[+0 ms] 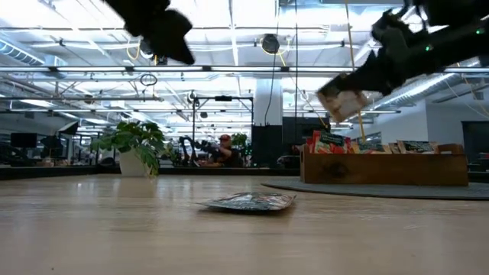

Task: Pick & Place Tea
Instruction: Put the brown tea bag into the right section of the wooden organizer

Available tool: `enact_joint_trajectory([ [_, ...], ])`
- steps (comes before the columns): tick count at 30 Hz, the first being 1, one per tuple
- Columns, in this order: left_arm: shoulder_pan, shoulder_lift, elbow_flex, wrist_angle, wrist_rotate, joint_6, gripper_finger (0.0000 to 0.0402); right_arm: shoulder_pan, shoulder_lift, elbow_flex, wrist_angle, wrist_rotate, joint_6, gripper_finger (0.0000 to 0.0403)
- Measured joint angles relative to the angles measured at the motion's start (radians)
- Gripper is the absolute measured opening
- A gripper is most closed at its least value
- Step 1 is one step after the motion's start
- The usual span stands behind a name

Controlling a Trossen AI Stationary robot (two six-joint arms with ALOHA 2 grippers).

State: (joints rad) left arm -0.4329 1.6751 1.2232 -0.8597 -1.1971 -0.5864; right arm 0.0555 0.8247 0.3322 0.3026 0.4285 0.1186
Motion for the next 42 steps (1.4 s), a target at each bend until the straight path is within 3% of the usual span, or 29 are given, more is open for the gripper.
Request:
enact_joint_trajectory([
  [6, 0.004, -0.068, -0.141, 0.055, -0.011, -0.17, 0.0228, 0.044, -0.132, -0.095, -0.04, 0.158, 0.052, 0.0],
  [12, 0.002, -0.07, -0.161, 0.077, -0.008, -0.153, 0.0228, 0.122, -0.232, -0.114, -0.21, 0.346, 0.167, 0.0],
  [15, 0.003, -0.07, -0.161, 0.073, -0.008, -0.141, 0.0228, 0.184, -0.284, -0.112, -0.192, 0.358, 0.141, 0.0],
  [20, 0.017, -0.07, -0.161, 0.072, -0.007, -0.109, 0.0228, 0.31, -0.375, -0.004, -0.174, 0.356, -0.014, 0.0],
  [23, 0.025, -0.07, -0.161, 0.071, 0.006, -0.108, 0.0228, 0.37, -0.391, 0.141, -0.387, 0.391, -0.009, 0.0],
  [27, 0.029, -0.07, -0.161, 0.072, 0.033, -0.114, 0.0228, 0.418, -0.358, 0.358, -0.863, 0.483, 0.26, 0.0],
  [31, 0.029, -0.07, -0.161, 0.072, 0.046, -0.133, 0.0228, 0.421, -0.293, 0.391, -1.126, 0.473, 0.56, 0.0],
  [36, 0.029, -0.07, -0.161, 0.072, 0.047, -0.155, 0.0228, 0.418, -0.195, 0.362, -1.306, 0.439, 0.877, 0.0],
  [42, 0.029, -0.07, -0.161, 0.077, 0.047, -0.156, 0.0228, 0.418, -0.1, 0.296, -1.313, 0.434, 1.022, 0.0],
])
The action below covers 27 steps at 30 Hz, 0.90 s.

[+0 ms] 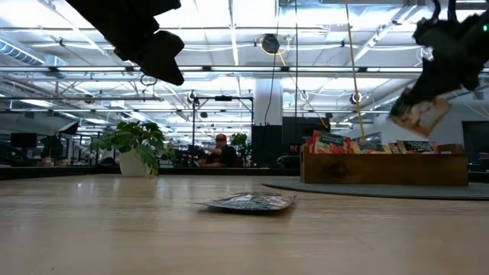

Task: Pick & Place Tea
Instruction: Put the brown tea bag into the right section of the wooden organizer

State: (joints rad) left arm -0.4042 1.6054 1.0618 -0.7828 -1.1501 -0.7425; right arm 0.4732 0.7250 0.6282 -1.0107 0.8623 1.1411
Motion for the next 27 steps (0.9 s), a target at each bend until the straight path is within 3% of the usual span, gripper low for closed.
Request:
enact_joint_trajectory([
  [7, 0.0, 0.0, 0.0, 0.002, 0.018, 0.004, 0.0228, 0.0, 0.05, -0.109, 0.004, 0.003, 0.137, 0.0],
  [10, 0.0, 0.0, 0.0, 0.002, 0.021, 0.004, 0.0228, 0.0, 0.05, -0.141, 0.013, 0.054, 0.159, 0.0],
  [16, 0.0, 0.0, 0.0, 0.003, 0.024, 0.004, 0.0228, 0.0, 0.049, -0.18, 0.122, 0.134, 0.09, 0.0],
  [20, 0.0, 0.0, 0.0, 0.003, 0.024, 0.003, 0.0228, 0.0, 0.049, -0.221, 0.194, 0.132, 0.029, 0.0],
  [27, 0.0, 0.0, 0.0, 0.003, 0.024, 0.005, 0.0228, -0.001, 0.049, -0.325, 0.277, 0.109, 0.083, 0.0004],
])
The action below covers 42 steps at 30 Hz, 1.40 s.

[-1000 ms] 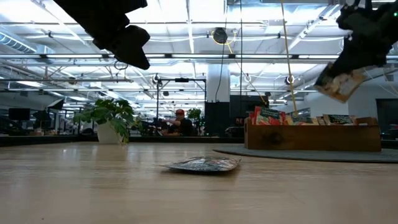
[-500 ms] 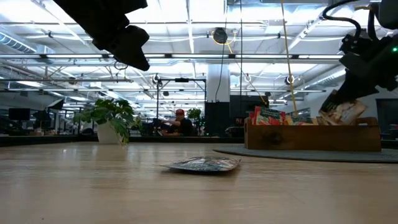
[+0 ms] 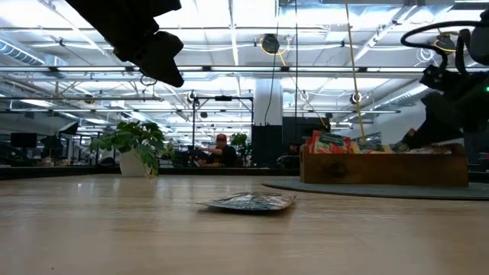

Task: Pick & Place Tea
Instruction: Put the brown tea bag into the right section of the wooden organizer

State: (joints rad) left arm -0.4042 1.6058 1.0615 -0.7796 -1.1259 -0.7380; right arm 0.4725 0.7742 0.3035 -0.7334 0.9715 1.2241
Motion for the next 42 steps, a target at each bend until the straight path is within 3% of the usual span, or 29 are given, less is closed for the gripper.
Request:
enact_joint_trajectory([
  [4, 0.0, 0.0, 0.0, 0.0, 0.001, 0.002, 0.0228, 0.0, -0.004, -0.004, 0.008, -0.013, 0.011, 0.0038],
  [13, 0.0, 0.0, 0.0, 0.007, 0.004, 0.0, 0.0228, 0.0, -0.049, 0.07, 0.009, 0.002, -0.072, 0.0156],
  [19, 0.0, 0.0, 0.0, 0.015, 0.004, 0.002, 0.0228, -0.001, -0.084, 0.12, 0.008, 0.073, -0.151, 0.0181],
  [22, 0.0, 0.0, 0.0, 0.015, 0.004, 0.002, 0.0228, -0.001, -0.099, 0.153, 0.014, 0.101, -0.224, 0.0173],
  [24, 0.0, 0.0, 0.0, 0.015, 0.007, 0.002, 0.0228, -0.002, -0.102, 0.176, 0.04, 0.033, -0.304, 0.0156],
  [27, 0.0, 0.0, 0.0, 0.015, 0.008, 0.002, 0.0228, -0.002, -0.096, 0.199, 0.126, -0.142, -0.429, 0.0093],
  [30, 0.0, 0.0, 0.0, 0.015, 0.008, 0.002, 0.0228, -0.014, -0.08, 0.201, 0.139, -0.241, -0.501, 0.0017],
  [37, 0.0, 0.0, 0.0, 0.026, 0.008, 0.002, 0.0228, -0.116, -0.029, 0.201, -0.079, -0.297, -0.325, 0.0001],
  [42, 0.0, 0.0, 0.0, 0.026, 0.025, 0.011, 0.0228, -0.171, 0.008, 0.201, -0.094, -0.408, -0.319, 0.0],
])
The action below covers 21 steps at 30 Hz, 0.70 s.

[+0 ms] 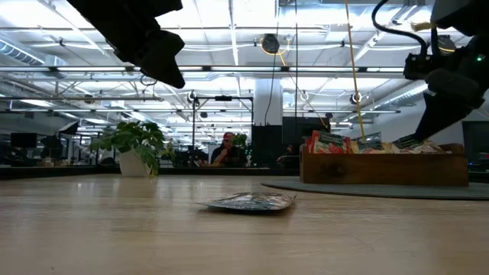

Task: Pick & Place Tea
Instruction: Put the brown tea bag into the right section of the wooden organizer

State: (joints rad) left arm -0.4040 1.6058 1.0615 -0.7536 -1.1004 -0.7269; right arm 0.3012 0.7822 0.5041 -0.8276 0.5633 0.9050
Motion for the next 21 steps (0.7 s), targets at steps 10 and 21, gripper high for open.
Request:
enact_joint_trajectory([
  [10, 0.001, 0.0, 0.0, 0.004, 0.029, 0.001, 0.0228, -0.072, 0.064, 0.0, -0.072, -0.078, 0.04, 0.0],
  [21, 0.019, 0.0, 0.0, 0.116, 0.269, 0.248, 0.0228, -0.059, 0.071, 0.0, 0.232, 0.022, -0.134, 0.0012],
])
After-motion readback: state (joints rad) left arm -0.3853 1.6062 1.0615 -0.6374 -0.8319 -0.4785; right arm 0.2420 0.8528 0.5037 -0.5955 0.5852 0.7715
